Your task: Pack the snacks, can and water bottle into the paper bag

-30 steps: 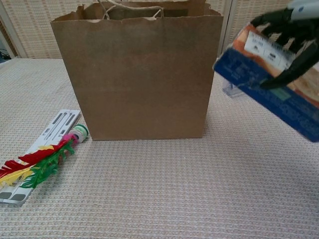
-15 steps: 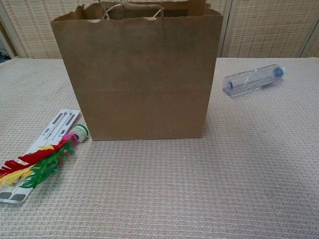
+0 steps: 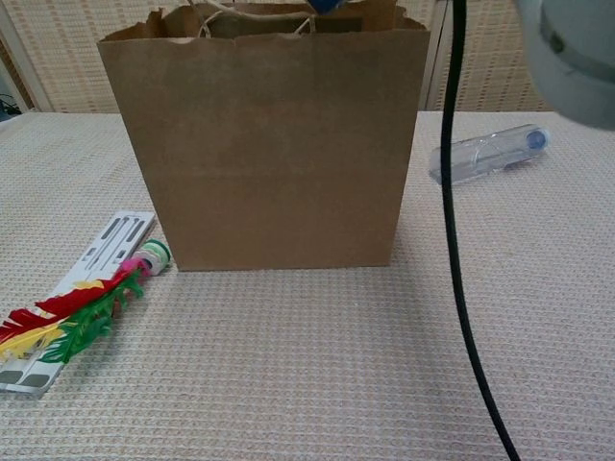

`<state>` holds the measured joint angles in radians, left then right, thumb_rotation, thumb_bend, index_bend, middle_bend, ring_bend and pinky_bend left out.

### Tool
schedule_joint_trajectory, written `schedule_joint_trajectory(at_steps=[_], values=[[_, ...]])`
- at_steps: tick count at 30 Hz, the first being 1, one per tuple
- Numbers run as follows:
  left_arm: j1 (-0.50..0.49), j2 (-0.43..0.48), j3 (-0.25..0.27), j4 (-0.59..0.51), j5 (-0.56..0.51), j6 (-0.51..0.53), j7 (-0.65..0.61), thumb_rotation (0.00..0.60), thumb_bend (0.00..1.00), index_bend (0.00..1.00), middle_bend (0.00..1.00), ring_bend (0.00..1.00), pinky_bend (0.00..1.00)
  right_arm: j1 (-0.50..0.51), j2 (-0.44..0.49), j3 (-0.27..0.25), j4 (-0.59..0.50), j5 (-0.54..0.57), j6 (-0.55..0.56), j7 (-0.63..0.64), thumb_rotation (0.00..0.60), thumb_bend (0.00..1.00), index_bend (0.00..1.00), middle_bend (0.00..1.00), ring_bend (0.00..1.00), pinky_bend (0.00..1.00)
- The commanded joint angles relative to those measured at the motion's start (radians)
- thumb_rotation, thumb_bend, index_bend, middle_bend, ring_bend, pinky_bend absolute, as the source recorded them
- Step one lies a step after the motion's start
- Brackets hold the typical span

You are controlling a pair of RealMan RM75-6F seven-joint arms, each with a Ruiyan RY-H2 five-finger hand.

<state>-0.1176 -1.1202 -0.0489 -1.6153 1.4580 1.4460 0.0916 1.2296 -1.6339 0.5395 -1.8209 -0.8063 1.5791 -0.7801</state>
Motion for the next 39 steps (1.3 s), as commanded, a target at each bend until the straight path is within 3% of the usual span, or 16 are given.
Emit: schedule_joint_trajectory(at_steps=[1,5,7,11,19,27,35,39], values=[[-0.001,0.001,0.0,-0.001,-0.001,-0.002,-0.002,0.6,0.37,0.0,0.0,0.0,0.0,0.005,-0.028,-0.031,0.033,0.026,-0.039,-0.018,0.6,0.4,0.24,0.39,0.41,0.62],[-0.001,0.002,0.0,0.0,0.0,-0.002,-0.005,0.6,0.37,0.0,0.0,0.0,0.0,-0.009,-0.022,-0.068,0.037,0.05,-0.075,-0.057,0.6,0.31,0.1,0.35,0.29,0.53],[-0.001,0.002,0.001,0.0,0.001,-0.002,-0.005,0.6,0.37,0.0,0.0,0.0,0.0,-0.019,-0.017,-0.079,0.031,0.068,-0.089,-0.072,0.6,0.22,0.02,0.27,0.21,0.47],[-0.001,0.002,0.001,0.0,0.001,-0.001,-0.003,0.6,0.37,0.0,0.0,0.0,0.0,-0.036,-0.002,-0.07,0.005,0.103,-0.095,-0.088,0.6,0.11,0.0,0.13,0.08,0.34],[0.0,0.0,0.0,-0.002,-0.001,0.001,0.005,0.6,0.37,0.0,0.0,0.0,0.0,-0.085,0.055,-0.052,-0.069,0.099,-0.076,-0.076,0.6,0.07,0.0,0.08,0.05,0.3],[0.001,-0.002,-0.001,-0.003,-0.003,0.003,0.014,0.6,0.37,0.0,0.0,0.0,0.0,-0.144,0.102,-0.077,-0.112,0.09,-0.088,-0.04,0.6,0.02,0.0,0.05,0.02,0.26],[0.001,-0.004,-0.002,-0.003,-0.005,0.004,0.016,0.6,0.37,0.0,0.0,0.0,0.0,-0.169,0.13,-0.064,-0.137,0.045,-0.09,0.003,0.6,0.01,0.0,0.05,0.01,0.24],[0.001,-0.002,-0.001,-0.002,-0.003,0.003,0.01,0.6,0.37,0.0,0.0,0.0,0.0,-0.212,0.187,-0.065,-0.18,0.004,-0.074,0.029,0.6,0.01,0.0,0.05,0.01,0.24]])
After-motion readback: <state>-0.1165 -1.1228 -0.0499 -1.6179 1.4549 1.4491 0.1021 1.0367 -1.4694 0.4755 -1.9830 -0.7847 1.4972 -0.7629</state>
